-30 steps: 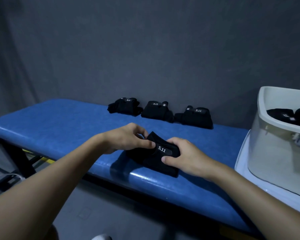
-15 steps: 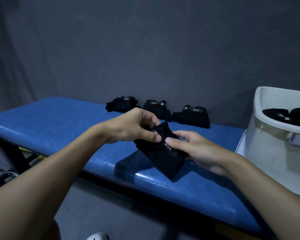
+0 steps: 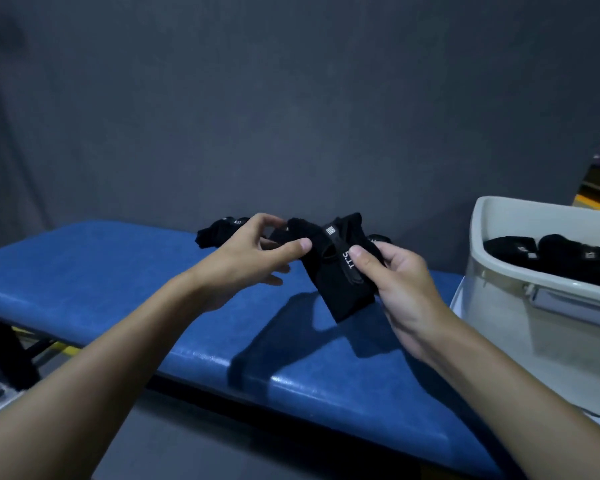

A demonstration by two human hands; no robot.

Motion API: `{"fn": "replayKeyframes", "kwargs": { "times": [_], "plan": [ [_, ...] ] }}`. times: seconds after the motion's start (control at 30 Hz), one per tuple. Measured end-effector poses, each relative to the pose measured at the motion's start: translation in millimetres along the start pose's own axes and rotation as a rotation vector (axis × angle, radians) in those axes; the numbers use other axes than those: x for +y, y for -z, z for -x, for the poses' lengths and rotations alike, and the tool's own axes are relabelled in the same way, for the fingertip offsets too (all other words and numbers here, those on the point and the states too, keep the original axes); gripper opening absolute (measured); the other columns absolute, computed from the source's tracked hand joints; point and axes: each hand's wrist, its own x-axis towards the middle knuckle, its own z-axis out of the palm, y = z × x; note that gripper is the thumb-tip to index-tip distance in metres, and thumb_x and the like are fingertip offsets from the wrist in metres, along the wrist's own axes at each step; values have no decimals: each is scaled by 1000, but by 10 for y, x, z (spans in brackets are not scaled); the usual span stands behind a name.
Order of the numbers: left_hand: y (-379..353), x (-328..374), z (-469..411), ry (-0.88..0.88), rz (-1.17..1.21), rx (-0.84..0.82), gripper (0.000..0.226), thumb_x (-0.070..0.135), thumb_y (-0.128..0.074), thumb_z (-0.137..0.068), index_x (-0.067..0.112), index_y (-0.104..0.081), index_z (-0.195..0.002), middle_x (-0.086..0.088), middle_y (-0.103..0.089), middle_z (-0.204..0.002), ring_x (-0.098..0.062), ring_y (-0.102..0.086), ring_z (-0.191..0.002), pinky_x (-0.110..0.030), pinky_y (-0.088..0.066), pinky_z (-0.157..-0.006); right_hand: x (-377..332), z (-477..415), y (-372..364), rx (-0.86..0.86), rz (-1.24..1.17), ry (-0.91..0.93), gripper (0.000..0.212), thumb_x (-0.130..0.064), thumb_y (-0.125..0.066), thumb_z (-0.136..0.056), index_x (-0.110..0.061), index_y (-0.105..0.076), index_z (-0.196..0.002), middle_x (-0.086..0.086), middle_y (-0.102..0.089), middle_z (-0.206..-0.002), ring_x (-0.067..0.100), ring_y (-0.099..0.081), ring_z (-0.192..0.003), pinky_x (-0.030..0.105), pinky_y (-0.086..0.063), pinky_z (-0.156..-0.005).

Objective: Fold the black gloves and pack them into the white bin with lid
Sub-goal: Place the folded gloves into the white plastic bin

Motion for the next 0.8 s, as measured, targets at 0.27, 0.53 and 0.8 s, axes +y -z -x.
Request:
{"fn": "replayKeyframes", "kwargs": {
  "times": [0.27,0.53,0.8],
  "plan": [
    [-253,683,-17,-169,407,23,49,16,-78,-81,19,-52,-123,-2,-69,-84,-22,-70,-72,-38,-58,-59,-630,21,-49,-27,149,85,16,-15,-63,-94,-6,-64,-106,18,-71,-100,22,-70,-90,44,-56,-85],
    [-486,1301,-298,-274,389,-145,51,11,-79,-78,18,-54,-122,-9,-71,-91,-26,-72,-80,-42,-60,-79,-1374,-174,490,-33,248,94,38,-18,-67,-89,-23,-51,-123,13,-68,-115,26,-71,-98,37,-60,-78],
    [-1158,1714,-628,-297,359,-352,51,11,-79,-80,18,-53,-123,-10,-69,-91,-27,-71,-81,-44,-58,-83,-1714,-146,1236,5,325,37,39,-16,-68,-86,-16,-57,-124,5,-72,-103,25,-69,-105,49,-57,-89]
  ]
}}
